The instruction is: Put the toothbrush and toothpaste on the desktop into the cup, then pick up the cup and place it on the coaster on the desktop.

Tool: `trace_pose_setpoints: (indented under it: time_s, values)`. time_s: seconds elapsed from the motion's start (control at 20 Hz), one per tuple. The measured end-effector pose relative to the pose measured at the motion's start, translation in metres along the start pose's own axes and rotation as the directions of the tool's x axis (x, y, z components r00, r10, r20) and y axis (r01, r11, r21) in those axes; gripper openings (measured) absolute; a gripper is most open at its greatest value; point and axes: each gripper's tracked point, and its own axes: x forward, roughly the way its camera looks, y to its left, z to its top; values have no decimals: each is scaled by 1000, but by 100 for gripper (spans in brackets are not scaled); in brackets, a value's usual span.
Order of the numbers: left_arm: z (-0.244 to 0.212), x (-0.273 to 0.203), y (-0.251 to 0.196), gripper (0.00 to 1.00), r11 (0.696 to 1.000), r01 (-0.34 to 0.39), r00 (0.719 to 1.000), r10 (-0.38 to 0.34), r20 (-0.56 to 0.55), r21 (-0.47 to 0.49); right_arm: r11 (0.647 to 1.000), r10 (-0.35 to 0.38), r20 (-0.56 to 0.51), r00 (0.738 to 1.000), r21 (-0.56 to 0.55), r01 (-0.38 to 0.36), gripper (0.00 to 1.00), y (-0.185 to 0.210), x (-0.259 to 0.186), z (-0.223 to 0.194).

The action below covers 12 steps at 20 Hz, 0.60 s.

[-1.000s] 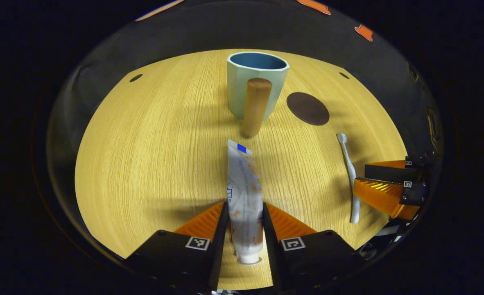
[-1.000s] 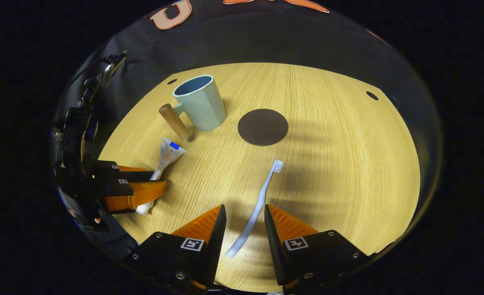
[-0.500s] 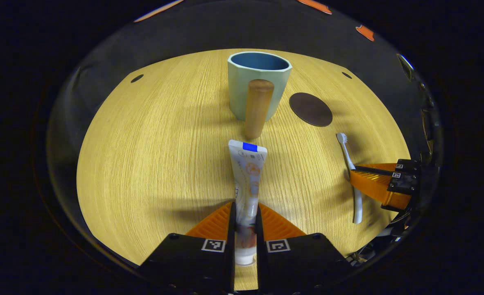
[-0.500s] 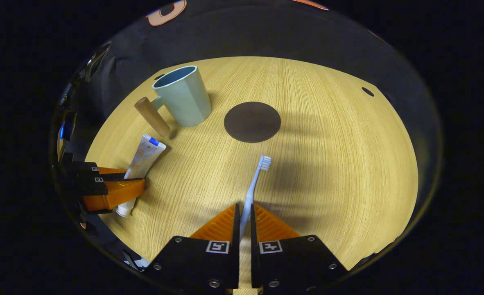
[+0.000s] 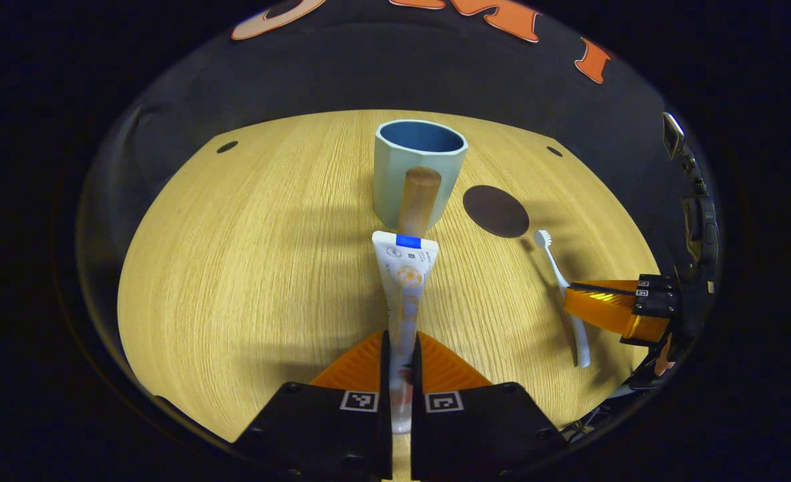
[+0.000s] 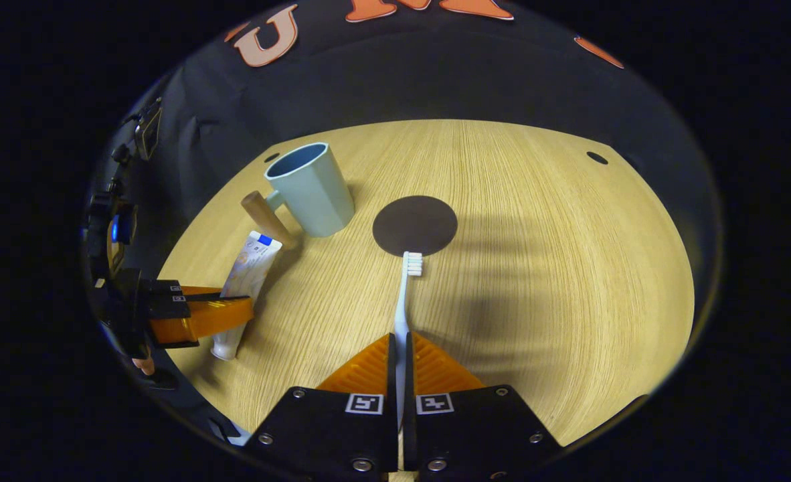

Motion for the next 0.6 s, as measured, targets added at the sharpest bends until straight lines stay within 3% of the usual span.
trace_pose_setpoints:
  time_s: [0.3,0.6]
  values:
    - [5,8,-7,11,1000,23,979,-21,202,-7,999,37,168,985,-8,-36,4,3,-32,27]
    - [26,-10,-9,10,1000,17,900,-22,436,15,998,58,322,945,-43,-46,4,5,-64,54]
